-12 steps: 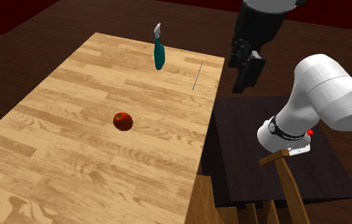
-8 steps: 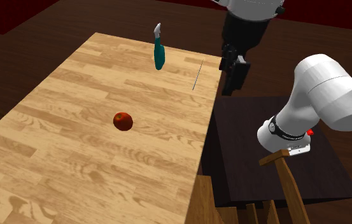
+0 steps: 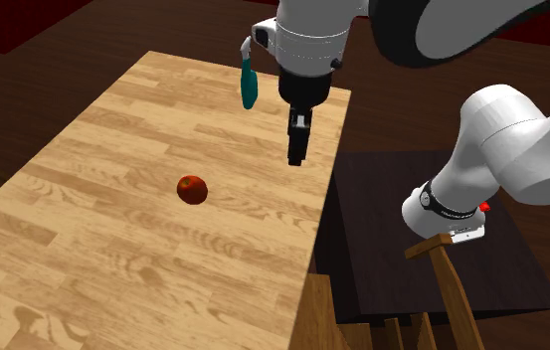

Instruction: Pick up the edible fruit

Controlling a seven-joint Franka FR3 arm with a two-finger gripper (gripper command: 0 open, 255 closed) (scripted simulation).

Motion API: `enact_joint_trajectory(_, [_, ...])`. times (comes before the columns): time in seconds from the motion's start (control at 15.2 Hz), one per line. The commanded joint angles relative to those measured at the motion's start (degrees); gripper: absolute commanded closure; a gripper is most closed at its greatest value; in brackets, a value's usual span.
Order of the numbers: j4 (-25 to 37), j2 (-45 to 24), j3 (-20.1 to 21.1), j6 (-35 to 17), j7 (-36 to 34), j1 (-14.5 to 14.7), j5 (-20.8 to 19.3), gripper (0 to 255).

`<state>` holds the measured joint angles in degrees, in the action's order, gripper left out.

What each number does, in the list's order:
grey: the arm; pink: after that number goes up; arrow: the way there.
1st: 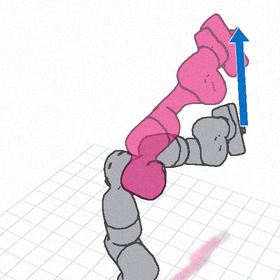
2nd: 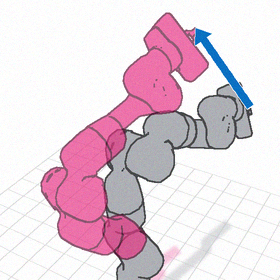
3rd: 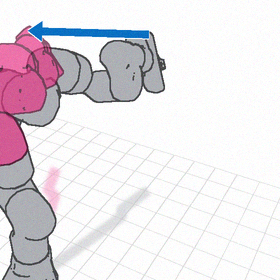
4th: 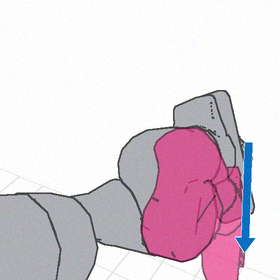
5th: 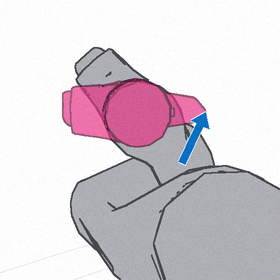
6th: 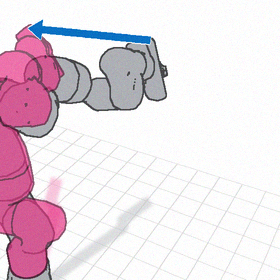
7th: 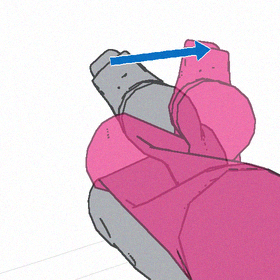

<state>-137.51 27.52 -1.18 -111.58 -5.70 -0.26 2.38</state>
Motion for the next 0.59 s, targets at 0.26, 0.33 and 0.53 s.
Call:
enact_joint_trajectory(0.26, [6.2, -14.1, -1.2, -7.4, 1.4, -0.5, 0.2, 0])
enact_joint_trajectory(0.33, [7.4, -16.3, -1.3, -8.4, 1.6, -0.6, 0.3, 0])
enact_joint_trajectory(0.53, [11.5, -23.1, -1.8, -10.9, 2.3, -0.9, 0.7, 0])
